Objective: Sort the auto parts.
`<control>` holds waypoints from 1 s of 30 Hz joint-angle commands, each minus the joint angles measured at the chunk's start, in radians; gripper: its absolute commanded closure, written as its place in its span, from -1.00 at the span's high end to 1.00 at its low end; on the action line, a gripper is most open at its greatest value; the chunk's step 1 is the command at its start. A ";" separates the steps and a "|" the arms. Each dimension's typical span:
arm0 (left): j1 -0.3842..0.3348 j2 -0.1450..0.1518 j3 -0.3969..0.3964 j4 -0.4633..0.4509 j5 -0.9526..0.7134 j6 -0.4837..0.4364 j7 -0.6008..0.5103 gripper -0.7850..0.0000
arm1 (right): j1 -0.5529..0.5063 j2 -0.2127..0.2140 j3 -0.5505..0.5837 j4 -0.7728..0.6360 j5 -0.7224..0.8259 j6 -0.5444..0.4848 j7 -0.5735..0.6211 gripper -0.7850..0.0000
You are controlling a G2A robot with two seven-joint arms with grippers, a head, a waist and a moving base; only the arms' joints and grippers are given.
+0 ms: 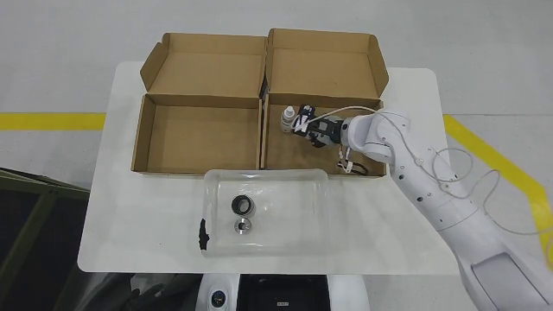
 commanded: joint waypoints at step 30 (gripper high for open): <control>0.000 0.000 0.000 0.000 0.000 0.000 0.000 1.00 | -0.368 0.091 0.268 -0.546 -0.020 -0.046 -0.067 0.62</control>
